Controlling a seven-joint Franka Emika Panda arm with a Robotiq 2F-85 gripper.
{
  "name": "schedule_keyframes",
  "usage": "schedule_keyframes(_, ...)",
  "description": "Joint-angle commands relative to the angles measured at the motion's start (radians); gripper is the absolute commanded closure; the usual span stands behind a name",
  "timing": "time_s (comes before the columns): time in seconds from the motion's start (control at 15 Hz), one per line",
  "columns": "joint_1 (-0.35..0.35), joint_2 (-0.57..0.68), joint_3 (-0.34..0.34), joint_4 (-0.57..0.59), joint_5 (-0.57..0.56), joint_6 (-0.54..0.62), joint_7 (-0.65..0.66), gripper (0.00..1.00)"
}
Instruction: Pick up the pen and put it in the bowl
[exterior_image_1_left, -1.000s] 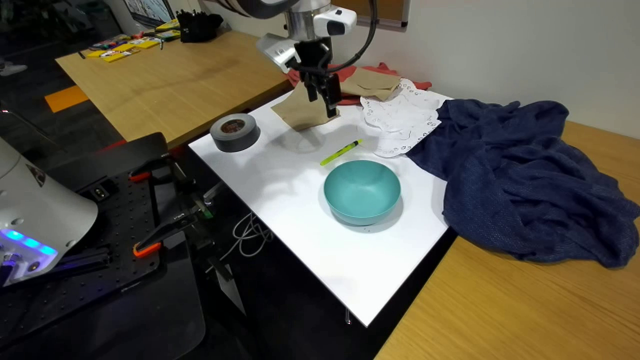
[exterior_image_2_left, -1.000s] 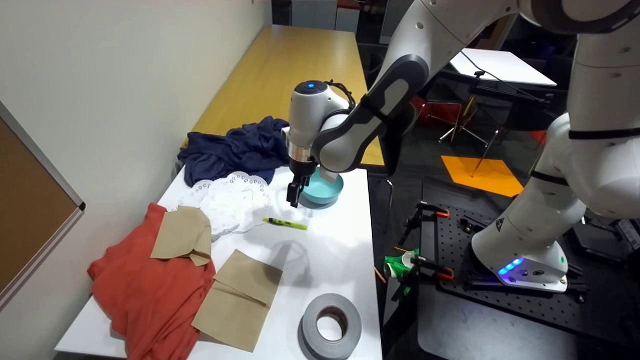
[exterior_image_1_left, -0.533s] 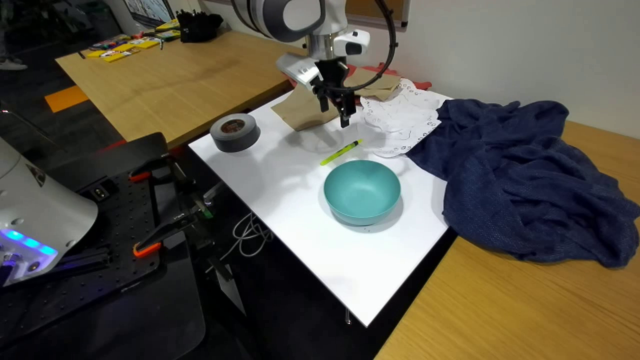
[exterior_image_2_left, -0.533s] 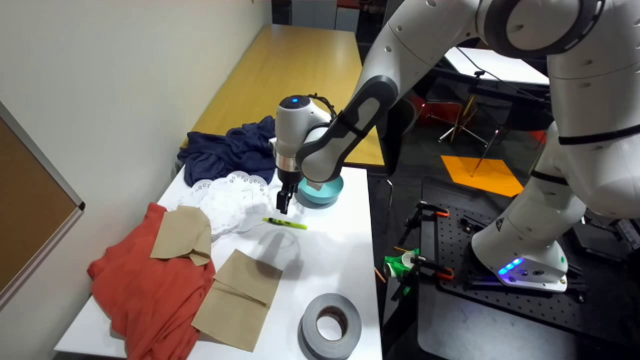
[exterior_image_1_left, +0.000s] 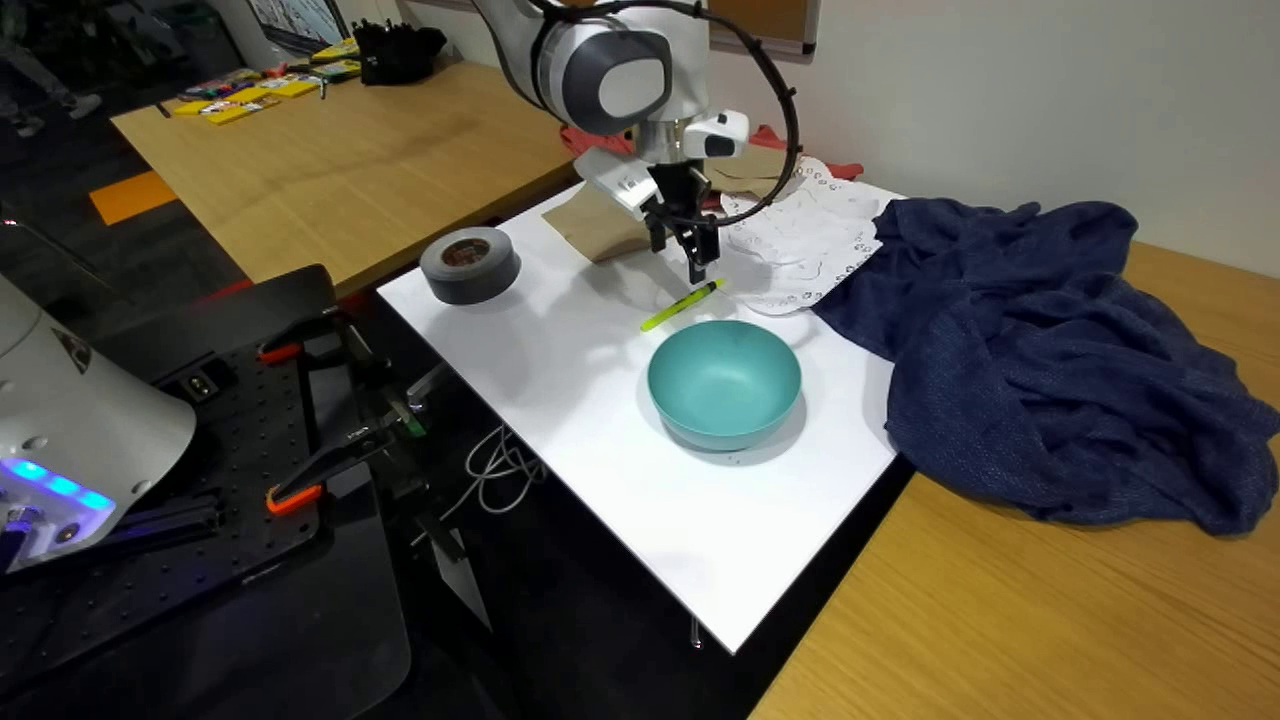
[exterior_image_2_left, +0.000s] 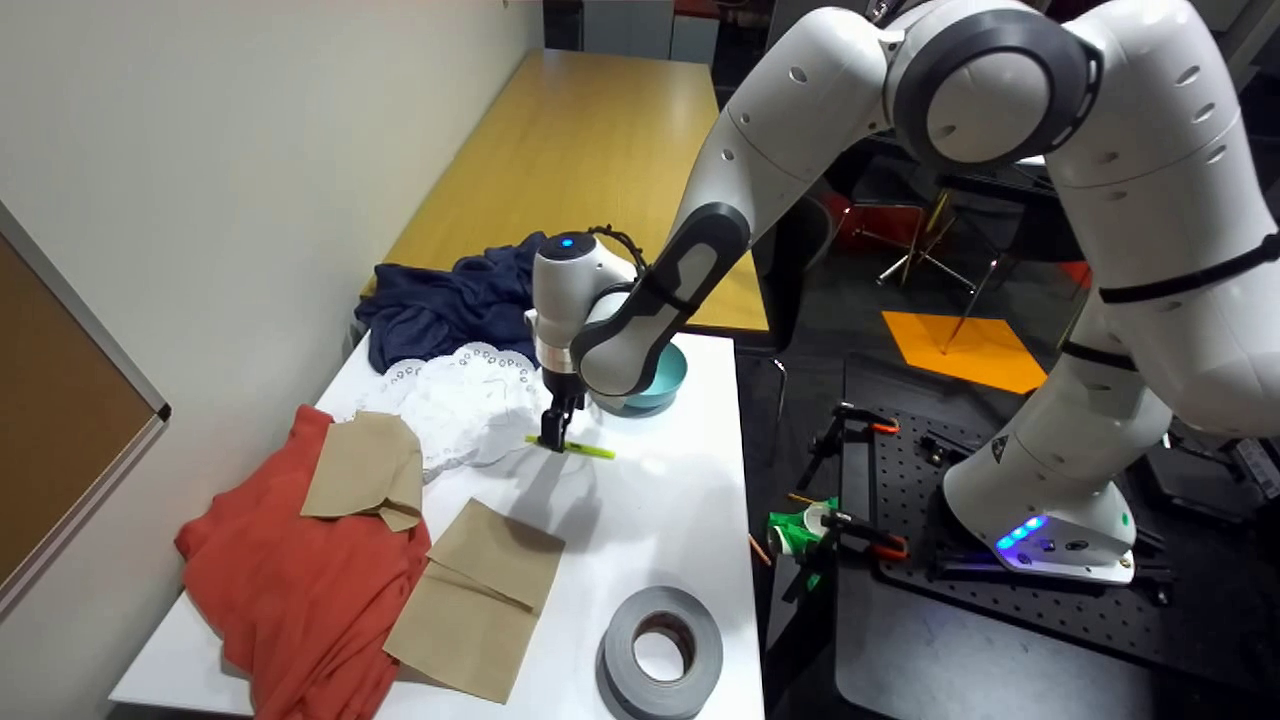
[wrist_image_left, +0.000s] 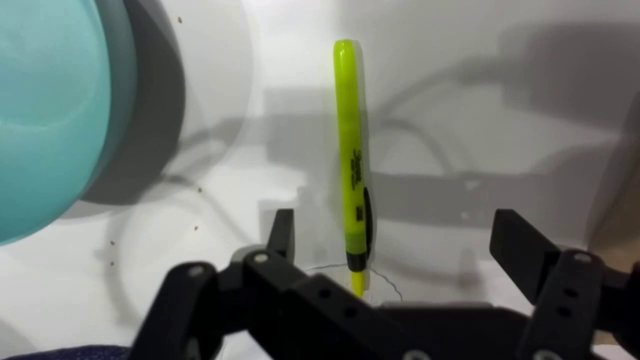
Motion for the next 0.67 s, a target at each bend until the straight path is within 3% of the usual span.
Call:
schedule_keyframes(0.0,0.002,0.074,-0.008,0.085,0.018,-0.022,-0.007,0.0)
schedule_keyframes(0.47,-0.012,0.154,-0.005,0.16,0.022,-0.033,-0.011,0.0)
schedule_keyframes(0.53,-0.013,0.162,-0.005,0.168,0.022,-0.034,-0.011,0.06)
schedule_keyframes(0.6,-0.014,0.167,-0.005,0.173,0.022,-0.032,-0.011,0.26)
